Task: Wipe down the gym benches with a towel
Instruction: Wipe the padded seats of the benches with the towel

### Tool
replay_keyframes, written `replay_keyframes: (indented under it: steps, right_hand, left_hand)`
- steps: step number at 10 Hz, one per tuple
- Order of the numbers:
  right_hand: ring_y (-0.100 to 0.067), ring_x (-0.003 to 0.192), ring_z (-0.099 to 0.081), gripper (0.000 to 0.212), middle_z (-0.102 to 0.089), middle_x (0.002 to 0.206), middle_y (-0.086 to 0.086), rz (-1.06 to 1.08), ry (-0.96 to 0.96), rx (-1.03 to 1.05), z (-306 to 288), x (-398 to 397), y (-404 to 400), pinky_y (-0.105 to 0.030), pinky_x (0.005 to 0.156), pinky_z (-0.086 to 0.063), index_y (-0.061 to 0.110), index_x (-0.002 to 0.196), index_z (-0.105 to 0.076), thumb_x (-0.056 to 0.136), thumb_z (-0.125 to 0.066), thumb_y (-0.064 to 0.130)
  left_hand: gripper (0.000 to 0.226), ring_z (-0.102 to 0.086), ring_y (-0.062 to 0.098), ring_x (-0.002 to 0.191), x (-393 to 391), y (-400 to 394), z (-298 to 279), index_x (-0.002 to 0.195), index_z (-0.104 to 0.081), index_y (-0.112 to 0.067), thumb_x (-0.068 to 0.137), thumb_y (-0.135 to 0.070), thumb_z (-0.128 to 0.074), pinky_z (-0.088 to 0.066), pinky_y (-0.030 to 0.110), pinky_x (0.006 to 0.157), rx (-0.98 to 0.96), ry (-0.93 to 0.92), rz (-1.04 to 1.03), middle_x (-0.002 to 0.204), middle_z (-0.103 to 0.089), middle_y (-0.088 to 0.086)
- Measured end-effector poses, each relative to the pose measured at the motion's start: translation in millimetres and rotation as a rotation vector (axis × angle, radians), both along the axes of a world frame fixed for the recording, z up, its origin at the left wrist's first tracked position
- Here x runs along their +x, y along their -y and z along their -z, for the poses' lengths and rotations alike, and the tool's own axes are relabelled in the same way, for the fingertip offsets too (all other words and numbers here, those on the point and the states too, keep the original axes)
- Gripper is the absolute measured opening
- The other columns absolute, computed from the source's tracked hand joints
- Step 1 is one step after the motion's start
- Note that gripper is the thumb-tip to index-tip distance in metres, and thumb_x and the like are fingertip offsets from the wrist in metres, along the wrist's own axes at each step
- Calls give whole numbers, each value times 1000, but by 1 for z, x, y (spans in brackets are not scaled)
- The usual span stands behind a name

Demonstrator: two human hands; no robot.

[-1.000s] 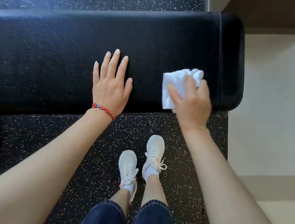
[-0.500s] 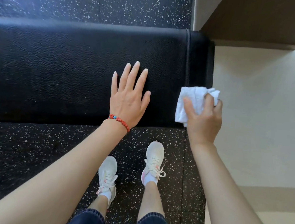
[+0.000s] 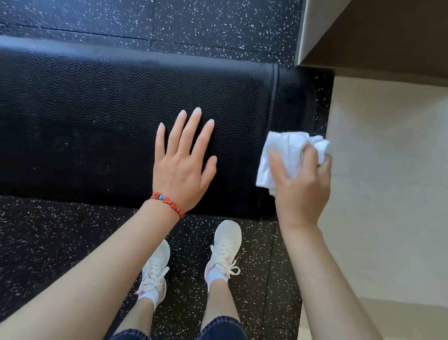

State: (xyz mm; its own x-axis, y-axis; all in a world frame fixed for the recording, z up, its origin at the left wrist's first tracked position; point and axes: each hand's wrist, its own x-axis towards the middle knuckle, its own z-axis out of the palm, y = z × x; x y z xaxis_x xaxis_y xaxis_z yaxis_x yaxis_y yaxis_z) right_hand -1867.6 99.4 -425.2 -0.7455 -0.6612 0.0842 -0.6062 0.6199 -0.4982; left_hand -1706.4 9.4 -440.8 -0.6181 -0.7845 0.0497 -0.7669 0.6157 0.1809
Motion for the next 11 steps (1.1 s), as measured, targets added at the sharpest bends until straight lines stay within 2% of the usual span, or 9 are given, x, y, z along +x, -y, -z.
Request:
replay_keyframes:
  steps: [2, 3, 4, 5, 6, 7, 8, 9, 11]
  right_hand:
    - [-35, 71, -57, 45, -57, 86, -23, 5, -13, -29, -5, -31, 58, -24, 57, -30, 2, 95, -62, 75, -65, 42]
    - [-33, 87, -54, 46, -56, 101, -21, 27, 36, 23, -8, -46, 91, -26, 60, -26, 4, 106, -60, 80, -64, 42]
    - [-35, 82, -55, 44, -56, 95, -23, -10, 37, 6, -7, -46, 86, -26, 58, -28, 3, 104, -61, 79, -66, 39]
    - [-34, 66, -57, 43, -57, 81, -23, -12, 10, -4, -7, -33, 64, -24, 52, -33, 1, 94, -61, 74, -66, 40]
    - [-34, 64, -56, 46, -57, 77, -21, 1, -1, 21, -11, -18, 34, -27, 50, -39, 3, 91, -58, 75, -59, 46]
    - [-33, 66, -55, 48, -57, 76, -20, 3, 49, 103, -21, -4, 3, -27, 54, -35, 3, 90, -60, 76, -59, 48]
    - [-34, 73, -55, 41, -58, 82, -20, 68, 198, 168, -36, 6, -20, -27, 60, -32, 3, 94, -62, 75, -72, 38]
    - [-29, 65, -51, 39, -57, 76, -19, 208, 280, 96, -58, 24, -42, -26, 60, -29, 1, 87, -62, 73, -74, 35]
    - [-20, 64, -44, 37, -59, 74, -16, 458, 295, -37, -115, 67, -72, -19, 59, -25, 0, 93, -64, 73, -77, 27]
  left_hand:
    - [52, -26, 30, 137, 0, 0, -1, 139, -40, -11, 91, -31, -43, -16, 53, 111, 0, 15, 2, 147, -36, 15]
    - [52, -26, 30, 137, 0, 1, -2, 139, -41, -11, 91, -32, -42, -16, 53, 111, 10, 20, 0, 147, -36, 15]
    - [52, -27, 30, 137, -1, 1, -4, 139, -41, -12, 91, -33, -41, -17, 53, 111, 25, 37, -3, 148, -36, 14]
    - [53, -27, 30, 136, -1, 2, -9, 139, -42, -11, 91, -34, -40, -17, 52, 111, 53, 67, 3, 147, -37, 14]
    - [54, -30, 32, 135, -1, 4, -19, 138, -44, -10, 90, -34, -39, -21, 53, 109, 120, 92, 9, 146, -38, 14]
    - [57, -34, 35, 134, -4, 7, -32, 137, -45, -8, 88, -36, -35, -27, 55, 106, 216, 113, 10, 146, -39, 16]
    - [59, -37, 38, 132, -2, 5, -48, 136, -46, -5, 88, -36, -32, -31, 55, 104, 294, 108, 27, 144, -40, 19]
    - [58, -39, 39, 131, 2, -1, -68, 134, -48, -4, 87, -35, -32, -33, 54, 103, 319, 118, 107, 141, -43, 20]
    - [56, -43, 35, 129, 18, -14, -122, 132, -50, -4, 88, -35, -34, -35, 53, 102, 288, 131, 318, 138, -48, 17]
